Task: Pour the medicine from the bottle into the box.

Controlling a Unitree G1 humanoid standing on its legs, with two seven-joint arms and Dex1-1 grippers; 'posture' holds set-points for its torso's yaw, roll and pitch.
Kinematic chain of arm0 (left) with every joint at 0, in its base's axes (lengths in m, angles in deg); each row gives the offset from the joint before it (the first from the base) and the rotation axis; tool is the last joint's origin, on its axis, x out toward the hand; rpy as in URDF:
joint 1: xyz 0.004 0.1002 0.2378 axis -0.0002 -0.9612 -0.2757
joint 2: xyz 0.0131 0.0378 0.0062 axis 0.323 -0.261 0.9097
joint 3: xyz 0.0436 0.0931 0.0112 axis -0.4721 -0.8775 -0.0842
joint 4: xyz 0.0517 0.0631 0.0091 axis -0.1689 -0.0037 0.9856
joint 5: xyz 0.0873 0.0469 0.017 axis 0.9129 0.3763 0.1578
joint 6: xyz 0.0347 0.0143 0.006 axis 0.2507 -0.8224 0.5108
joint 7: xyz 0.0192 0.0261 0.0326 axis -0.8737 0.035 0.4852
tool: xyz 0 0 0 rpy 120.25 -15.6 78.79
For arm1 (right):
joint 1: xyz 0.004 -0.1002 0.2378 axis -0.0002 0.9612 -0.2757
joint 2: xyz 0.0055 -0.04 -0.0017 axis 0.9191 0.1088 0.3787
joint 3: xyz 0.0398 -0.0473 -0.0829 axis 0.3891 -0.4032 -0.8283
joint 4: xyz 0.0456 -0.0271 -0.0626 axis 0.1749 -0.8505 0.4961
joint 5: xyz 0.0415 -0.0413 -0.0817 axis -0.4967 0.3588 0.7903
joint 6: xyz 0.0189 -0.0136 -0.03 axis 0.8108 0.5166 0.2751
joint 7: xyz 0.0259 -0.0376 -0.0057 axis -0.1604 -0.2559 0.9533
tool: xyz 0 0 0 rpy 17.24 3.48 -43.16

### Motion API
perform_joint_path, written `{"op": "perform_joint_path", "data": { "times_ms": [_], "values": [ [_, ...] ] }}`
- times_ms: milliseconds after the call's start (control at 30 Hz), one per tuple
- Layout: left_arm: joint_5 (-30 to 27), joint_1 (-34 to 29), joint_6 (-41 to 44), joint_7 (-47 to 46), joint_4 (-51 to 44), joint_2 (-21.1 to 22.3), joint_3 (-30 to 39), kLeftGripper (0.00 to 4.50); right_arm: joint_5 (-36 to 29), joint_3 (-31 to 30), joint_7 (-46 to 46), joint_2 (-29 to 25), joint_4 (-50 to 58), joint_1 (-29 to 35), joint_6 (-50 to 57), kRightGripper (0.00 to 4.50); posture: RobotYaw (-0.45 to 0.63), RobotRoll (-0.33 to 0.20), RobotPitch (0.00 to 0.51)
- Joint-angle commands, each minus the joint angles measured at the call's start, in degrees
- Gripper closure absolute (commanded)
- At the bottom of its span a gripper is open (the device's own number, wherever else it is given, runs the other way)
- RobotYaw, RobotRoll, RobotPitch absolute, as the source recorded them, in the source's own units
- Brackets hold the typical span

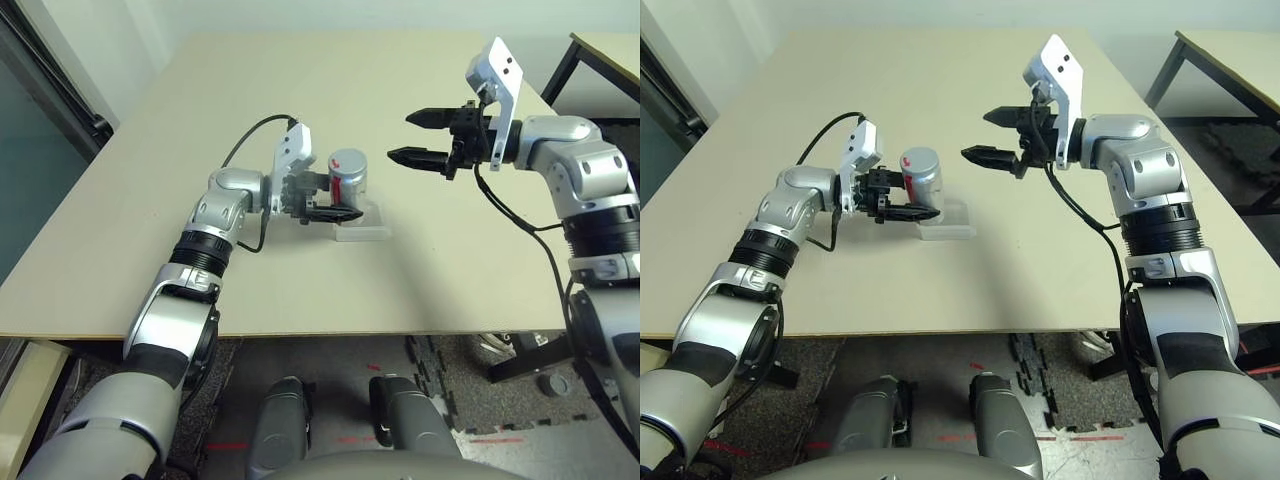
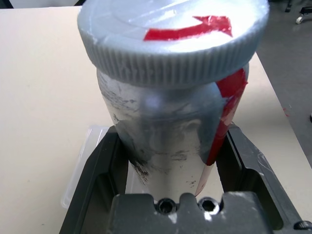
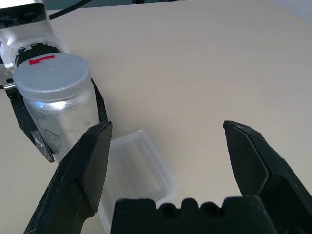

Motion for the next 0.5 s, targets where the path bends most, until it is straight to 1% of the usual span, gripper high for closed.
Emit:
{"op": "perform_joint_path", "data": {
  "times_ms": [33,233,367,500],
  "values": [
    [0.5,0.0,-0.1,0.0,0.3,0.5,0.4,1.73,-0.9,-0.7,2.8,-0.9,3.1,1.9,2.4,0.00,-0.04,0.000,0.077],
    [0.7,0.8,-0.6,-0.3,1.4,0.7,0.6,1.73,-4.1,-1.3,6.1,-1.2,11.6,3.6,8.6,0.00,-0.04,0.000,0.076],
    [0.8,1.1,-1.0,-0.5,2.0,0.3,0.6,1.73,-4.8,-1.3,5.0,0.0,13.7,3.1,10.2,0.00,-0.05,0.000,0.075],
    [0.9,1.4,-1.5,-0.7,2.9,-0.5,0.3,1.73,-4.4,-1.9,3.3,2.2,13.5,1.5,10.3,0.00,-0.05,0.000,0.077]
  ]
}}
